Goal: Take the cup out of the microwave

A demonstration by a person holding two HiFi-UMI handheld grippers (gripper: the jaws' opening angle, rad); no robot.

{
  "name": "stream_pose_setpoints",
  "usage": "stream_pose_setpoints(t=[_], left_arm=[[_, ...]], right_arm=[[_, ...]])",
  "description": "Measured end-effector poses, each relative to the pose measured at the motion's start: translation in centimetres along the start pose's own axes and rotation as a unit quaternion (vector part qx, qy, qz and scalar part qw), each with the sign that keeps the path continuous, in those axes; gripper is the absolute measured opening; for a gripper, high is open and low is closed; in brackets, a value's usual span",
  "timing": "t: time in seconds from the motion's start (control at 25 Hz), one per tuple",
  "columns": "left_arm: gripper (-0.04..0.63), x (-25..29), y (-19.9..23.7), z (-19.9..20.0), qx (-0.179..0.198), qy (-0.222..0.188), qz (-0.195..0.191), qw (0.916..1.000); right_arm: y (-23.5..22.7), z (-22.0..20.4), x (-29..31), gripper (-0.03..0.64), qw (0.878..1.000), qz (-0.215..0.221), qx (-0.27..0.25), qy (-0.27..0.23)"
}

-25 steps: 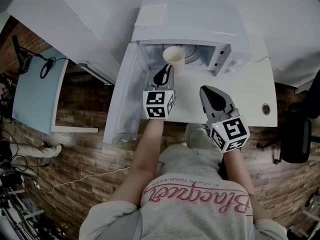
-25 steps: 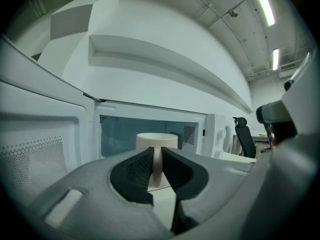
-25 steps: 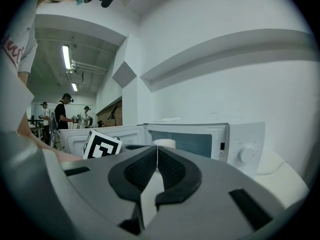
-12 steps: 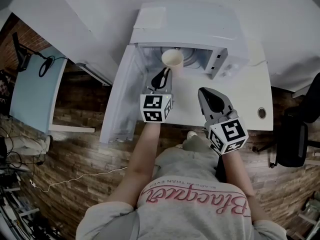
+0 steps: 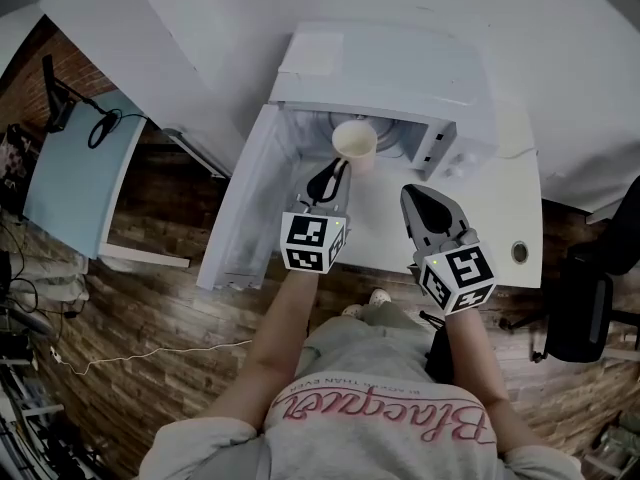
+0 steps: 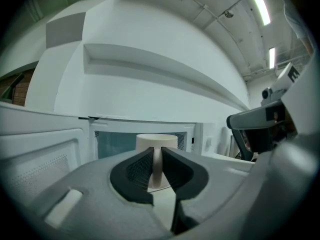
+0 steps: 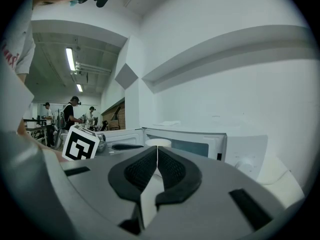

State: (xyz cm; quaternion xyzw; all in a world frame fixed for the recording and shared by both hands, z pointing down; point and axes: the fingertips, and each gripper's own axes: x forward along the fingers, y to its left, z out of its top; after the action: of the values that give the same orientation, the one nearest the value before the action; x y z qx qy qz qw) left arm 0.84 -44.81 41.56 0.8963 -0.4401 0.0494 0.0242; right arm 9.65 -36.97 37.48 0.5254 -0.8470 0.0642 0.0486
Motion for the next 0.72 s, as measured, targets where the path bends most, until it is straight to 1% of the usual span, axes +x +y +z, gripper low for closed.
stream_pose_setpoints(t=[0.2,0.48,0.72], left_arm=[[0.051,-1.3,-1.2,1.2,0.009,-0.002,-0.007,0.9999],[0.051,-2.8,-2.4,3.8,0.02,-0.014,-0.015,0.9996],[0.051,-3.4,-3.7,6.2,0.035,-0.025,-0.031,0.9986]], right_arm=[[-0.5,1.1,-0.3,0.012,1.0,0.003,0.002,-0.008],[-0.3,3.1,-0.9,0.012,0.999,0.014,-0.014,-0.026],[-0.3,4.1,-0.7,0.012,0.999,0.021,-0.032,-0.025]])
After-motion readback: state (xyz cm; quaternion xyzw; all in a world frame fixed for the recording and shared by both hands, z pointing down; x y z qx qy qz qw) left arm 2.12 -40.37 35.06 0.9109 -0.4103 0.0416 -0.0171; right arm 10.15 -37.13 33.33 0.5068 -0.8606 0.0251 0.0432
